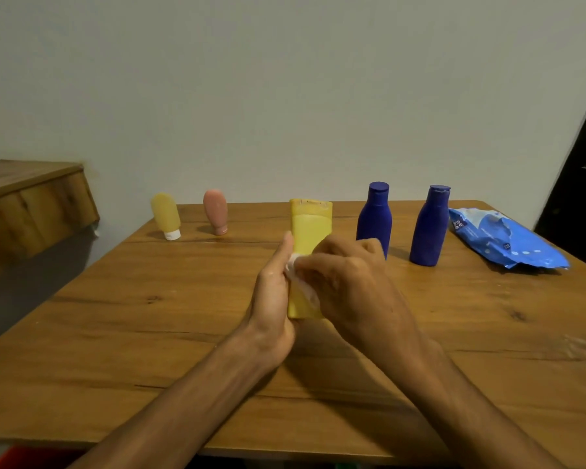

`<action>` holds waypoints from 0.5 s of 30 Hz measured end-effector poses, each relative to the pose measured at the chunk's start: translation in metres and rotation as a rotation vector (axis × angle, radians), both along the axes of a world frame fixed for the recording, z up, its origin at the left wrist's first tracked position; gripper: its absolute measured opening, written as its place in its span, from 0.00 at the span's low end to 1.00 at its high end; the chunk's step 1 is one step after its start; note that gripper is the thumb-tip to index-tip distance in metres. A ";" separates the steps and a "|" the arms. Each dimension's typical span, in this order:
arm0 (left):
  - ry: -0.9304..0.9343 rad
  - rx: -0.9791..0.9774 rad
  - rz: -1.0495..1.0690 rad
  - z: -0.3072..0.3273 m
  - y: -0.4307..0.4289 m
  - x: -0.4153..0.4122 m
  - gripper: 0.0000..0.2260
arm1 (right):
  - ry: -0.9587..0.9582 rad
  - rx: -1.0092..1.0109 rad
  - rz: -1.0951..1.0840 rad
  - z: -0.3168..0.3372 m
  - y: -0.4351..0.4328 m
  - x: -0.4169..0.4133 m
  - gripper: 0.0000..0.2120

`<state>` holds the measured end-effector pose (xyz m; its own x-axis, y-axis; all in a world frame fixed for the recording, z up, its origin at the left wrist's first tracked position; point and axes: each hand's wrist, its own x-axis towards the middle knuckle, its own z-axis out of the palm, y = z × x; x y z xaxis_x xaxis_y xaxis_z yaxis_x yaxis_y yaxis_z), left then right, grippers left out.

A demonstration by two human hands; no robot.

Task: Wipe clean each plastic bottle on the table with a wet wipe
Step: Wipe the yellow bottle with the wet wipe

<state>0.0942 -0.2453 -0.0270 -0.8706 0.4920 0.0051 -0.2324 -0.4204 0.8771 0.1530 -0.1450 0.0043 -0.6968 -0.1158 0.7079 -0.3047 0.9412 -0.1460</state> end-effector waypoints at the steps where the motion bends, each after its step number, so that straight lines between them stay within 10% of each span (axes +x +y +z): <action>1: 0.015 0.003 -0.009 0.000 0.001 0.001 0.26 | 0.056 -0.046 -0.037 -0.001 0.001 -0.001 0.08; 15: 0.099 0.037 -0.020 0.007 -0.001 0.000 0.27 | 0.203 -0.041 -0.054 -0.002 0.001 -0.002 0.13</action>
<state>0.0944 -0.2461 -0.0198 -0.8549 0.5071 0.1093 -0.1541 -0.4495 0.8799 0.1506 -0.1436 0.0025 -0.5434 -0.0503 0.8380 -0.2808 0.9516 -0.1250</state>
